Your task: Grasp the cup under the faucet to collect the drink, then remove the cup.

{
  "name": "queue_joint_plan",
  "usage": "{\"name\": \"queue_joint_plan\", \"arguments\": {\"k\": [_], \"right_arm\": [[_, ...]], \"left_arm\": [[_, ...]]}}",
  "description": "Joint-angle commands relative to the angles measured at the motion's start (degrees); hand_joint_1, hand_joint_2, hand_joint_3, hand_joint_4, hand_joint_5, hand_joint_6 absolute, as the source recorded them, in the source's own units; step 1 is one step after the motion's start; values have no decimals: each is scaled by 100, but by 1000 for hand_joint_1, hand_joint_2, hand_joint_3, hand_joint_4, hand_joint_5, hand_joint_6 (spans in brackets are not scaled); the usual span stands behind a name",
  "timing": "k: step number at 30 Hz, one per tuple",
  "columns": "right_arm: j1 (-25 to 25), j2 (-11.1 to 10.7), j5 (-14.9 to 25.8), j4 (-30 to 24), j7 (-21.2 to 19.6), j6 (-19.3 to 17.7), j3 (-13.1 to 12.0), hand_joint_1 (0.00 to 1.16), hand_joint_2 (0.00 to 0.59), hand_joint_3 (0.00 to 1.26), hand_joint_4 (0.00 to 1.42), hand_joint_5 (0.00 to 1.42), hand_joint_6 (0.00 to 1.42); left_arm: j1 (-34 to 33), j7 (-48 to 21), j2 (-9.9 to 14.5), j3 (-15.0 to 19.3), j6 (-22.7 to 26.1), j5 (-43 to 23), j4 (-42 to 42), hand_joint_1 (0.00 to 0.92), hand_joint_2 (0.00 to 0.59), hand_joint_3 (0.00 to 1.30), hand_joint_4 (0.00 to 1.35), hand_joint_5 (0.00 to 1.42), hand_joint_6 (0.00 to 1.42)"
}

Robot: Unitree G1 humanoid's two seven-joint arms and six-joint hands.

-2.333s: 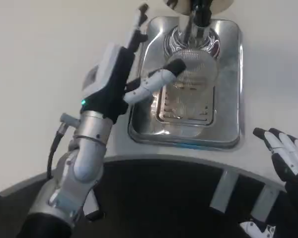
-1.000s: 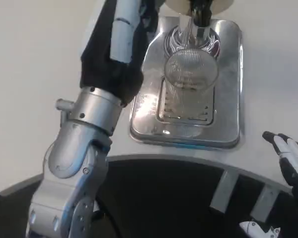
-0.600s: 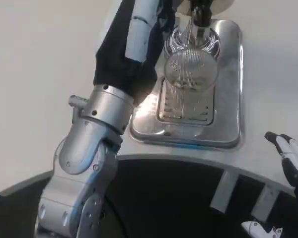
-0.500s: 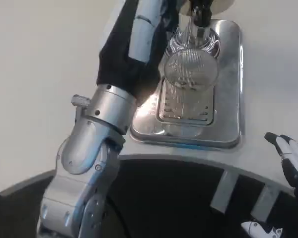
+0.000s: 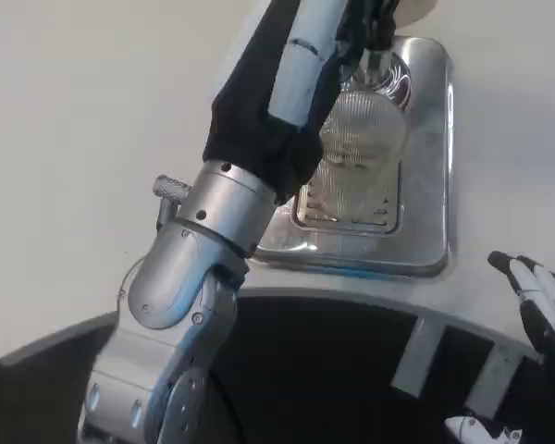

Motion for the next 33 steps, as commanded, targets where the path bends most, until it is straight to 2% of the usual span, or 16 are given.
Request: {"name": "queue_joint_plan", "arguments": {"k": [1, 8, 15, 28, 33], "right_arm": [[63, -43, -3, 10, -90, -45, 2, 655, 299, 46, 11, 3, 81], [35, -31, 9, 25, -114, -17, -8, 657, 297, 51, 11, 3, 81], [17, -11, -2, 43, -129, 4, -1, 668, 298, 55, 11, 3, 81], [-16, -17, -2, 59, -135, 6, -14, 725, 294, 56, 12, 0, 81], [20, 90, -139, 77, -200, 2, 174, 756, 289, 56, 12, 0, 81]], "left_arm": [[5, -140, 77, -80, 89, 103, -52, 0, 252, 0, 0, 0, 0], [-198, -653, 816, -496, -183, 1024, 81, 0, 230, 0, 0, 0, 0], [-394, -1018, 1269, -753, -681, 1699, 274, 0, 221, 0, 0, 0, 0], [-649, -1150, 1812, -1248, -1674, 3218, 586, 0, 200, 0, 0, 0, 0], [-726, -1170, 1933, -1342, -1947, 3656, 695, 0, 197, 0, 0, 0, 0]]}}
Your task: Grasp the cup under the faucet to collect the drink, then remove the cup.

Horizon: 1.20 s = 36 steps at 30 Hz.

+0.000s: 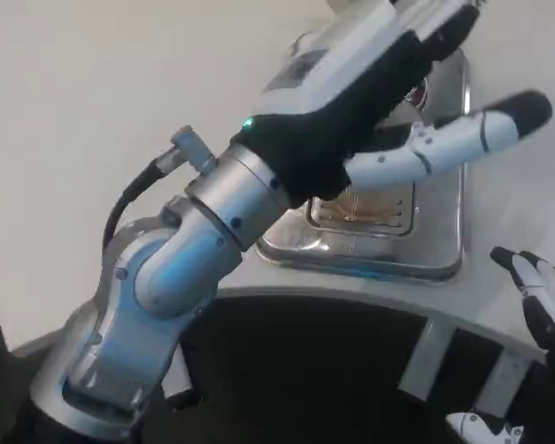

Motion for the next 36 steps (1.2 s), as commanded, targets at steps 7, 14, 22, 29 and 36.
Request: {"name": "queue_joint_plan", "arguments": {"k": [7, 14, 22, 29, 36], "right_arm": [[146, 389, -61, 177, -451, 101, 335, 810, 246, 47, 22, 3, 80], [-268, 538, 283, 322, -548, 390, 240, 1060, 139, 9, 11, 3, 65], [-1364, 371, 831, 572, -328, 1139, -150, 1116, 90, 0, 0, 0, 33], [-2004, 226, 1423, 933, -326, 1615, -189, 1162, 78, 0, 0, 0, 77], [-2504, 103, 1638, 1393, -526, 1657, -11, 1162, 75, 0, 0, 0, 108]], "left_arm": [[36, -194, 116, -181, -486, 437, 220, 0, 203, 0, 0, 0, 0], [80, -176, 124, -97, -571, 449, 283, 0, 210, 0, 0, 0, 0], [81, -133, 94, -46, -615, 505, 360, 0, 214, 0, 0, 0, 0], [104, -77, 17, 8, -638, 502, 427, 0, 224, 0, 0, 0, 0], [38, -79, 38, 52, -722, 541, 541, 0, 233, 0, 0, 0, 0]]}}
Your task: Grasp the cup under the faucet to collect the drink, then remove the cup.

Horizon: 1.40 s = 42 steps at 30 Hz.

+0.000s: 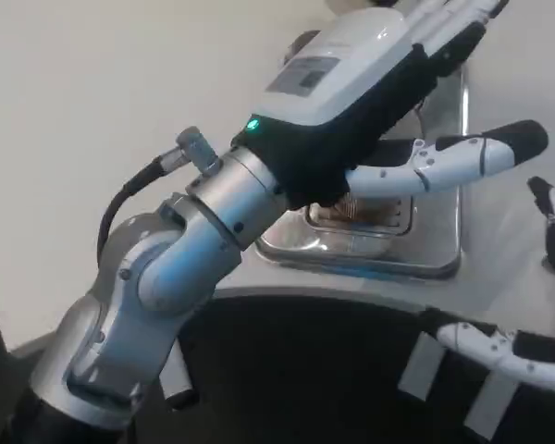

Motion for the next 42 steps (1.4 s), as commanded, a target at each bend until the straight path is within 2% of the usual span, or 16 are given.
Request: {"name": "queue_joint_plan", "arguments": {"k": [1, 9, 20, 42], "right_arm": [[-234, -116, 130, 260, -174, 10, 88, 1162, 74, 0, 0, 0, 111], [-565, -255, 294, 619, -562, -49, 126, 1162, 62, 0, 0, 0, 131], [-846, -286, 343, 859, -894, -19, 286, 1162, 51, 0, 0, 0, 148], [-1475, -143, 513, 1714, -1486, 8, 576, 1149, 58, 0, 0, 2, 172]], "left_arm": [[87, -142, 28, -94, -64, 75, 137, 0, 233, 0, 0, 0, 0], [122, -157, 36, -111, -84, 111, 109, 0, 243, 0, 0, 0, 0], [153, -86, 32, -73, -85, 154, 101, 0, 249, 0, 0, 0, 0], [270, 241, 83, 420, -36, 87, 47, 0, 251, 0, 0, 0, 0]]}}
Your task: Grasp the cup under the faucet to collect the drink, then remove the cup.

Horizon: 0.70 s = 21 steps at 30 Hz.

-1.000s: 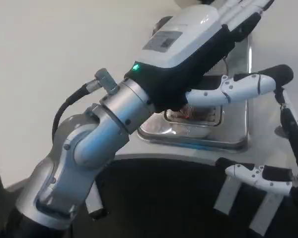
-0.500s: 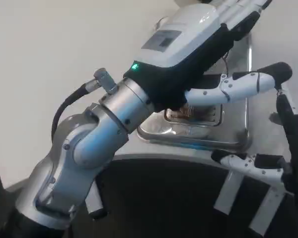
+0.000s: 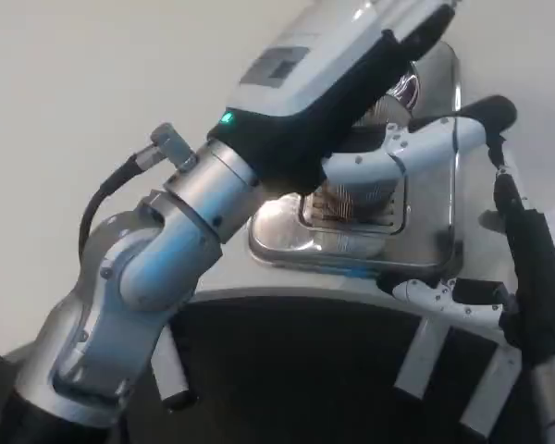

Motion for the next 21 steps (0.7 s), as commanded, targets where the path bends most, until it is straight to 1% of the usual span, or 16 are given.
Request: {"name": "queue_joint_plan", "arguments": {"k": [1, 4, 6, 8, 12, 15, 21], "right_arm": [[-174, 40, 84, 215, -182, 8, 72, 1148, 58, 0, 0, 2, 172], [-241, 26, 136, 310, -221, 4, 107, 1131, 76, 0, 0, 3, 175], [-281, 23, 172, 382, -247, -15, 121, 1116, 83, 0, 0, 3, 177], [-326, 7, 195, 441, -284, -36, 136, 1113, 85, 0, 0, 3, 178], [-488, -37, 210, 554, -338, -45, 165, 1098, 98, 0, 0, 14, 178], [-645, -47, 338, 726, -312, -64, 160, 1085, 99, 0, 0, 14, 165], [-760, -101, 531, 910, -291, -138, 213, 1077, 106, 0, 0, 3, 148]], "left_arm": [[177, 120, 42, 151, 4, 67, 40, 0, 249, 0, 0, 0, 0], [241, 518, 81, 340, -145, 319, -45, 0, 236, 0, 0, 0, 0], [326, 865, 24, 620, -212, 291, -95, 0, 233, 0, 0, 0, 0], [380, 1108, -16, 809, -253, 263, -108, 0, 230, 0, 0, 0, 0], [525, 1523, -24, 1155, -152, 323, -176, 0, 228, 0, 0, 0, 0], [716, 1740, -27, 1324, -64, 422, -241, 0, 228, 0, 0, 0, 0], [1209, 1935, -15, 1487, 41, 554, -332, 0, 229, 0, 0, 0, 0]]}}
